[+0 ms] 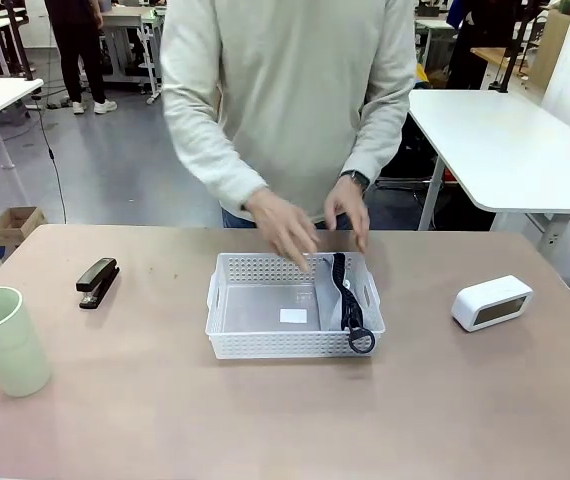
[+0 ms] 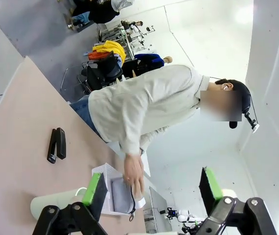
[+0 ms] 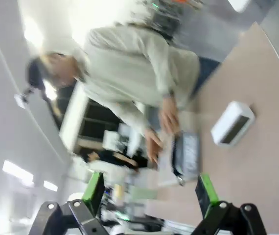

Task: Efficiently arrange items inside the basket to fit them all.
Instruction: Pick up the Digital clock and place it inside the Organizing basket.

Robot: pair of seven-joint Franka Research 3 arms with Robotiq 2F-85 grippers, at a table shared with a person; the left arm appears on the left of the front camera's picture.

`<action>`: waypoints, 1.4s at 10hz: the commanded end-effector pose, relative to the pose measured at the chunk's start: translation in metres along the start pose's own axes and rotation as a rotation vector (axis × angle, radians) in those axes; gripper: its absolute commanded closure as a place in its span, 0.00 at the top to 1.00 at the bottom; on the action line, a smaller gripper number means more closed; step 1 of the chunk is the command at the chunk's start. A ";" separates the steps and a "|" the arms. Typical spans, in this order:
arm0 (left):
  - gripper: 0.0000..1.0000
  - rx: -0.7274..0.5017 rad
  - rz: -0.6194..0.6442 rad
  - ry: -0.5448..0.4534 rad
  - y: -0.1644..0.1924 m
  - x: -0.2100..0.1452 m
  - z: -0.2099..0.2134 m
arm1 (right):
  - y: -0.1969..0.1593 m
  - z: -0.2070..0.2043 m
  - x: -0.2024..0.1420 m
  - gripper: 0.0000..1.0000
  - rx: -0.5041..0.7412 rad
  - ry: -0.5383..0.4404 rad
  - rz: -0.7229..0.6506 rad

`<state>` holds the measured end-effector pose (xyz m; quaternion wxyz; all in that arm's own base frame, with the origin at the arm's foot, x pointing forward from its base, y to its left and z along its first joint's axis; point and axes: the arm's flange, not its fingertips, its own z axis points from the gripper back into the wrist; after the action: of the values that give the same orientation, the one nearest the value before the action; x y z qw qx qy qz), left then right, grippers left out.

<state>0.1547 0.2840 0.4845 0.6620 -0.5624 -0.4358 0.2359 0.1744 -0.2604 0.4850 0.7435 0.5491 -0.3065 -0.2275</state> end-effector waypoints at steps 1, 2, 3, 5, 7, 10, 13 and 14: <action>1.00 -0.024 -0.029 -0.009 -0.001 0.003 0.000 | 0.054 -0.062 0.011 1.00 -0.341 0.193 0.123; 1.00 -0.024 -0.029 -0.009 -0.001 0.003 0.000 | 0.066 -0.098 0.007 1.00 -0.497 0.258 0.168; 1.00 -0.024 -0.029 -0.009 -0.001 0.003 0.000 | 0.071 -0.137 -0.002 1.00 -0.623 0.326 0.246; 1.00 -0.024 -0.029 -0.009 -0.001 0.003 0.000 | 0.077 -0.216 -0.015 1.00 -0.865 0.445 0.394; 1.00 -0.024 -0.029 -0.009 -0.001 0.003 0.000 | 0.075 -0.273 -0.021 1.00 -0.985 0.508 0.481; 1.00 -0.024 -0.029 -0.009 -0.001 0.003 0.000 | 0.042 -0.323 -0.017 1.00 -1.004 0.575 0.485; 1.00 -0.024 -0.029 -0.009 -0.001 0.003 0.000 | 0.025 -0.335 -0.014 1.00 -1.054 0.505 0.495; 1.00 -0.024 -0.029 -0.009 -0.001 0.003 0.000 | 0.026 -0.333 -0.010 1.00 -1.019 0.416 0.506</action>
<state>0.1549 0.2859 0.4859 0.6618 -0.5624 -0.4364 0.2353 0.4001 -0.0255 0.4347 0.9930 0.0743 -0.0887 -0.0252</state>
